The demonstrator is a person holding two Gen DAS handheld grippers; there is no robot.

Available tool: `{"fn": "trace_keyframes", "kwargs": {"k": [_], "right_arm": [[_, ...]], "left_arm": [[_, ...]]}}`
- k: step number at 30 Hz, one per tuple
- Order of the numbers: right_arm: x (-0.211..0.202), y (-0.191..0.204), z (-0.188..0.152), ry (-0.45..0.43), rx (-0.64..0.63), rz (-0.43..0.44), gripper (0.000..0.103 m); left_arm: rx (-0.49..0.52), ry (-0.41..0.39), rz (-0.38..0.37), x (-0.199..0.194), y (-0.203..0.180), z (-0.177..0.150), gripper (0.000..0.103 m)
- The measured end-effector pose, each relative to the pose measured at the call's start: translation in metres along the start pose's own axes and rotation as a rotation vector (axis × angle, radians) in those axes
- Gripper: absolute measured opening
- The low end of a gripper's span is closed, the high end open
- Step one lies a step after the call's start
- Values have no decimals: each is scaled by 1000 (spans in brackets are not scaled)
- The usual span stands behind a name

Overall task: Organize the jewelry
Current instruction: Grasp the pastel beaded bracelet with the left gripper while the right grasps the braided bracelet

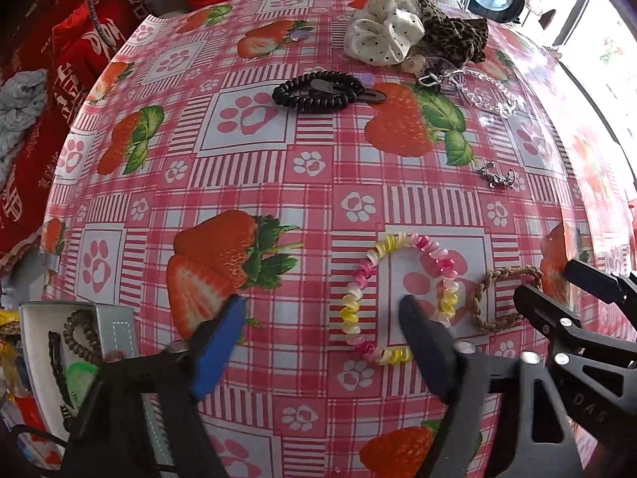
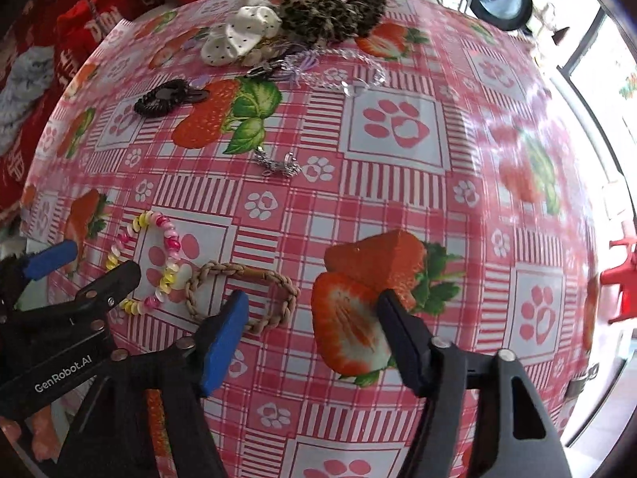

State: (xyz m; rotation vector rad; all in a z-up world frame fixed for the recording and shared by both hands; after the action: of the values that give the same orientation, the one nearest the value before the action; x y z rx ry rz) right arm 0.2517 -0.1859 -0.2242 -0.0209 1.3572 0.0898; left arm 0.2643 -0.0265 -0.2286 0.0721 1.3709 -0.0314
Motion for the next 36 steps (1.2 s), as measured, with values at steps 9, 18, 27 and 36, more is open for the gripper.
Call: {"fn": "trace_keyframes", "kwargs": {"k": [9, 18, 27, 36], "right_arm": [[0, 18, 3, -17, -96, -27, 41], [-5, 19, 4, -36, -69, 38, 10], [-31, -3, -12, -54, -9, 125, 10], [-38, -8, -22, -37, 19, 168, 10]], "left_arm": [[37, -11, -31, -5, -14, -1, 44], [4, -9, -76, -11, -14, -3, 18], [2, -34, -108, -32, -17, -8, 18], [-17, -46, -61, -31, -16, -7, 18]]}}
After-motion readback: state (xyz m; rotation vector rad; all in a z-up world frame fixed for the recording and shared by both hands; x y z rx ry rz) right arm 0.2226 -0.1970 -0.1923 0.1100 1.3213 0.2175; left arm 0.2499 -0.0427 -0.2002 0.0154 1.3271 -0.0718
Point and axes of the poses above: each gripper's, at about its wrist camera, not at the fingertips, and x roughly the way its jaws point, y to its left, z to its top, the point moved 7 cm from there along x, roughly the way its jaws point, and after that the axes turned 4 degrees about y, right-handed, at the moved point
